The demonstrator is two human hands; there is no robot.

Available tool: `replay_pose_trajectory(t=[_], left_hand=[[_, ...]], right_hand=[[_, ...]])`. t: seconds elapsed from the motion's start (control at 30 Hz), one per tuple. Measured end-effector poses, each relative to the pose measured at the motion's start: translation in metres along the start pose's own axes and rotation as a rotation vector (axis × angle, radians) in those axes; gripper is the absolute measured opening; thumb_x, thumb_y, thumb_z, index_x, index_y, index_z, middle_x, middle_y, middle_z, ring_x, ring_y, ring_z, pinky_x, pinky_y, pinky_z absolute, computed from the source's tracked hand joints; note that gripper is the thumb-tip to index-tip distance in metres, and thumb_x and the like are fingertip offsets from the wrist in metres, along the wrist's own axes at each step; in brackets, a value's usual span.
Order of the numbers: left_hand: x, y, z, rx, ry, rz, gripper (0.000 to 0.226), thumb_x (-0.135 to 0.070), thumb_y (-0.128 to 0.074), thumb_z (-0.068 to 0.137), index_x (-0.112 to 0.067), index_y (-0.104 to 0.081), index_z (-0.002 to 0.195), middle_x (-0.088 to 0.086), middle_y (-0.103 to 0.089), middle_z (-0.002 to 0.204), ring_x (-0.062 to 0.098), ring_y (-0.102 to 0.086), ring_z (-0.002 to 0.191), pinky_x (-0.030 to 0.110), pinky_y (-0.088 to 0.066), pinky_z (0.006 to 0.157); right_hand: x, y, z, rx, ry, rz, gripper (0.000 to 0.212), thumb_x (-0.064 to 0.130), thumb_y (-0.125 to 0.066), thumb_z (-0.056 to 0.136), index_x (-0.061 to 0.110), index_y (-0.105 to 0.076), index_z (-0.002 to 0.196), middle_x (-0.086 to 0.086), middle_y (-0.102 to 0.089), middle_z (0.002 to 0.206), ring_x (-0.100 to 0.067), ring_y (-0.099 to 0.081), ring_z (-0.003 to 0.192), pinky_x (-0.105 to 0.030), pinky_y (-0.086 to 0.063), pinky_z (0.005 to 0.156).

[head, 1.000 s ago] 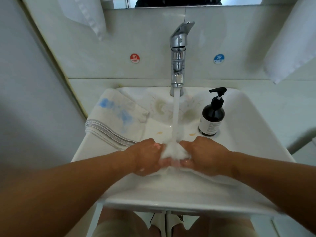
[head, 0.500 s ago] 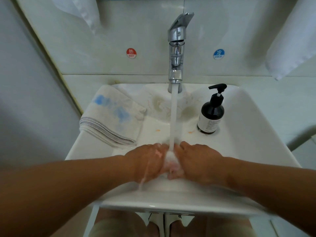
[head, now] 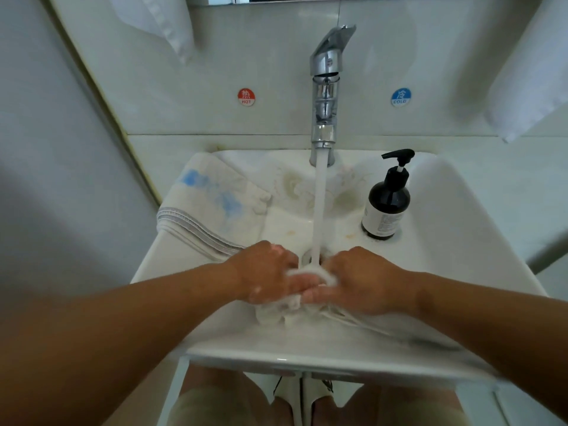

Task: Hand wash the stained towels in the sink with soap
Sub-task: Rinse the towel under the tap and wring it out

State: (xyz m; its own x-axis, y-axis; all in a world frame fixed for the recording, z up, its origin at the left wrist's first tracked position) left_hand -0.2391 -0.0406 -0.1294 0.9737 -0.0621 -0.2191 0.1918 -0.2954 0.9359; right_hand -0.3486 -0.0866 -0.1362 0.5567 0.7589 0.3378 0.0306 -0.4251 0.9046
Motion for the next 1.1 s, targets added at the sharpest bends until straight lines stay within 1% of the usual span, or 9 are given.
replay_pose_trajectory(t=[0.1,0.2,0.37,0.53,0.7,0.8,0.9,1.0,1.1], left_hand=[[0.007,-0.004,-0.023,0.108,-0.008,-0.017,0.074,-0.074,-0.029,0.093,-0.027,-0.032,0.15,0.005,-0.051,0.134,0.022,-0.052,0.116,0.039,-0.043,0.1],[-0.008,-0.032,-0.031,0.197,-0.076,0.247,0.076,-0.064,-0.032,0.1,-0.023,-0.005,0.158,0.007,-0.032,0.138,0.025,-0.041,0.125,0.042,-0.039,0.107],[-0.008,-0.038,-0.006,0.133,0.013,0.322,0.068,-0.059,-0.028,0.102,-0.011,-0.032,0.149,0.012,-0.05,0.132,0.03,-0.06,0.107,0.041,-0.052,0.092],[-0.006,-0.032,0.004,0.035,-0.031,0.349,0.036,-0.039,-0.038,0.105,-0.015,-0.059,0.12,0.009,-0.059,0.12,0.029,-0.064,0.096,0.038,-0.053,0.078],[-0.006,-0.016,0.0,0.071,-0.098,0.301,0.048,-0.065,-0.031,0.095,-0.026,-0.056,0.105,0.007,-0.067,0.108,0.028,-0.064,0.097,0.039,-0.053,0.083],[0.014,0.004,-0.009,0.002,-0.063,0.283,0.042,-0.063,-0.048,0.093,-0.023,-0.061,0.098,0.004,-0.068,0.096,0.023,-0.063,0.093,0.032,-0.049,0.077],[0.037,0.008,-0.024,0.078,-0.031,0.251,0.053,-0.067,-0.055,0.09,-0.023,-0.061,0.119,-0.002,-0.061,0.116,0.018,-0.058,0.107,0.032,-0.049,0.09],[0.016,-0.003,-0.029,0.204,-0.034,0.005,0.087,-0.076,-0.047,0.09,-0.03,-0.018,0.158,-0.001,-0.045,0.149,0.02,-0.047,0.133,0.039,-0.04,0.112],[-0.016,-0.017,-0.01,0.097,-0.052,0.13,0.091,-0.083,-0.02,0.087,-0.025,-0.018,0.157,0.007,-0.048,0.14,0.023,-0.047,0.127,0.045,-0.043,0.107]], right_hand=[[-0.003,0.001,-0.015,-0.016,-0.034,-0.207,0.089,0.087,-0.029,0.086,0.031,-0.017,0.154,0.001,-0.045,0.134,-0.021,-0.055,0.111,-0.042,-0.051,0.094],[0.013,-0.017,-0.024,0.062,0.035,-0.204,0.094,0.085,-0.034,0.086,0.034,0.003,0.157,-0.003,-0.034,0.148,-0.024,-0.049,0.12,-0.043,-0.047,0.102],[0.011,-0.02,-0.006,0.059,0.0,-0.259,0.086,0.076,-0.051,0.088,0.039,-0.008,0.153,-0.008,-0.047,0.14,-0.03,-0.063,0.106,-0.046,-0.056,0.089],[0.013,-0.011,0.0,0.057,0.011,-0.392,0.038,0.038,-0.051,0.099,0.02,-0.043,0.131,-0.008,-0.063,0.112,-0.029,-0.061,0.09,-0.039,-0.052,0.08],[0.011,-0.004,-0.001,0.019,0.031,-0.11,0.053,0.076,-0.062,0.081,0.034,-0.051,0.112,0.007,-0.061,0.09,-0.017,-0.061,0.081,-0.032,-0.05,0.071],[0.002,0.004,-0.012,0.014,0.049,0.054,0.076,0.075,-0.074,0.07,0.039,-0.041,0.128,0.012,-0.062,0.113,-0.01,-0.062,0.096,-0.034,-0.054,0.085],[-0.024,-0.001,-0.03,0.083,-0.069,-0.299,0.095,0.083,-0.055,0.078,0.039,-0.016,0.152,0.006,-0.042,0.138,-0.019,-0.048,0.119,-0.041,-0.045,0.102],[-0.018,-0.01,-0.033,0.105,-0.014,-0.333,0.084,0.077,-0.038,0.092,0.035,-0.004,0.157,0.002,-0.041,0.134,-0.02,-0.044,0.116,-0.042,-0.044,0.1],[-0.01,-0.013,-0.02,0.121,0.028,-0.324,0.086,0.079,-0.032,0.092,0.028,-0.007,0.158,-0.001,-0.046,0.13,-0.023,-0.053,0.111,-0.042,-0.048,0.096]])
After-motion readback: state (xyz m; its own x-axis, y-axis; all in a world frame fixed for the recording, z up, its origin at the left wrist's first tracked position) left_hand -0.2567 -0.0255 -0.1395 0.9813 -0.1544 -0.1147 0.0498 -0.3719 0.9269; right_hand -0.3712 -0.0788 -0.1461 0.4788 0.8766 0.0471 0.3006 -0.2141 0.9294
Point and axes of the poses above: each hand's wrist, its own z-axis towards the middle knuckle, its own y-axis out of the back of the hand, x = y × z, the point moved 9 cm from there along z, towards the middle knuckle
